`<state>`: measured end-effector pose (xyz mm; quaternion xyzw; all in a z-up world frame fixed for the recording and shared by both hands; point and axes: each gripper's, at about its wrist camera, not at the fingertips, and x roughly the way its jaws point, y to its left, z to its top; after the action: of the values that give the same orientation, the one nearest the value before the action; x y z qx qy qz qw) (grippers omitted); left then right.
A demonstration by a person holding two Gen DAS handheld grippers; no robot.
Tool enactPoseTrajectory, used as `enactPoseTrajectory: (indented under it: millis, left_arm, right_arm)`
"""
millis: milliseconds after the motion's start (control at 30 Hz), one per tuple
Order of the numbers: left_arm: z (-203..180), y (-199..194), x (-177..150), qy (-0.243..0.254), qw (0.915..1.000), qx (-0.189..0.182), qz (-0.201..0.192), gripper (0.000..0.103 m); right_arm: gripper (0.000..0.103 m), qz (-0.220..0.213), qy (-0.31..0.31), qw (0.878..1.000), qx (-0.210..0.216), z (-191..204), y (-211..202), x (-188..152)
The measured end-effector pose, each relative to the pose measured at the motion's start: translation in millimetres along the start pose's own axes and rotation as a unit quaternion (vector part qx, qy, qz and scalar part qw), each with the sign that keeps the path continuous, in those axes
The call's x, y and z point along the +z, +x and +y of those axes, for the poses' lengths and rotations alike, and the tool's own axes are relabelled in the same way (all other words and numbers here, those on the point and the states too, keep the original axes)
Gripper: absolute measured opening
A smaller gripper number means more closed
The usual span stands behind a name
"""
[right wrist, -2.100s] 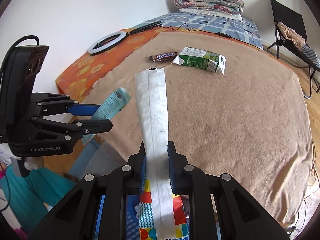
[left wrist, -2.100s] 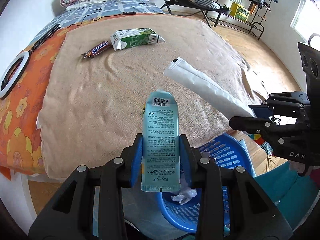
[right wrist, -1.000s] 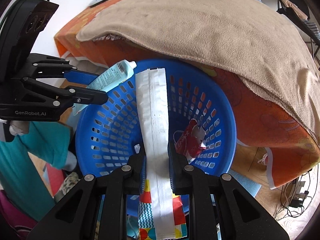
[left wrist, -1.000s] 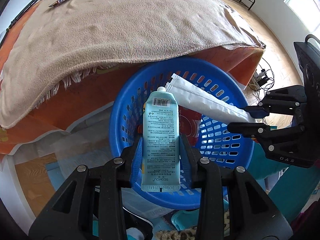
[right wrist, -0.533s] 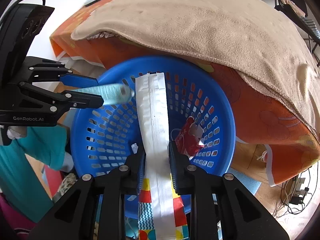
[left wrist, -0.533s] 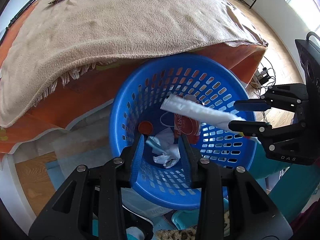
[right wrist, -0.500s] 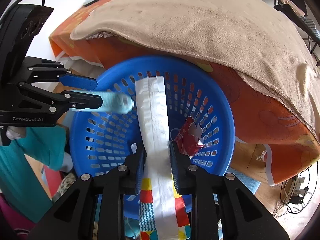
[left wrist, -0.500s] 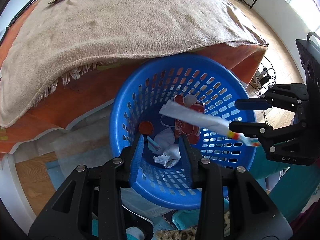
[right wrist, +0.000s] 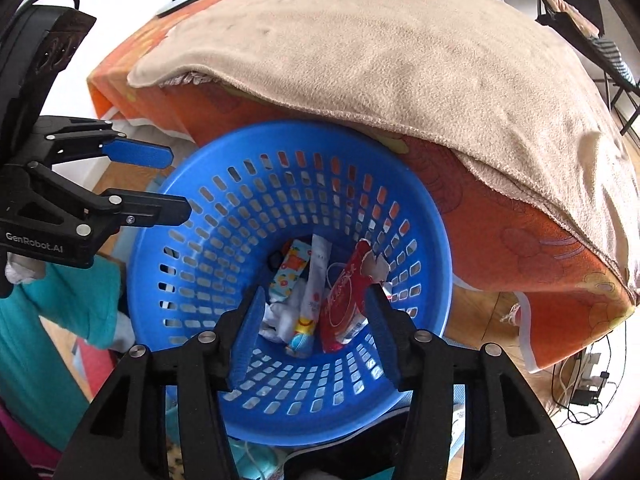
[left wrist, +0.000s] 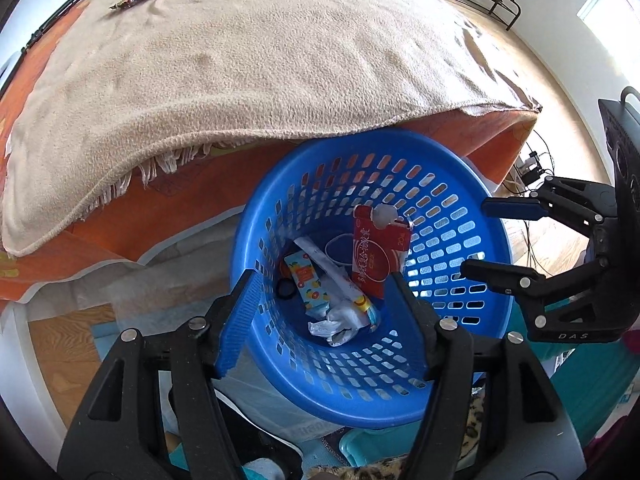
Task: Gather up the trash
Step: 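Carry both tubes over the blue basket and open both tools, then move both tools back over the blanket toward the carton and wrapper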
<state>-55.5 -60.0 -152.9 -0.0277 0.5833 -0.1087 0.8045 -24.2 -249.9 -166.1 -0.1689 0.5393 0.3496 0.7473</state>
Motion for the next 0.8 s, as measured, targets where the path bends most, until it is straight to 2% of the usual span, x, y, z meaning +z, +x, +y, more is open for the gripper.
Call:
enactPoseTrajectory:
  millis: [133,533,800]
  left_arm:
    - [-1,-1,2,0.0,1.0,0.0,-0.001,0.066]
    - [8,-20,29,-0.017,0.9994,-0.007,-0.029,0.066]
    - [23,-33,69,-0.017,0.9986,0.005,-0.05,0.066]
  right_arm:
    - [0.064,-0.005,0.008,1.0,-0.009,-2,-2,2]
    - [0.065,-0.051,0.036,0.998,-0.005,-16,-18,21]
    - [0.065,-0.082,0.066,0.994,0.011,-37,-33,44]
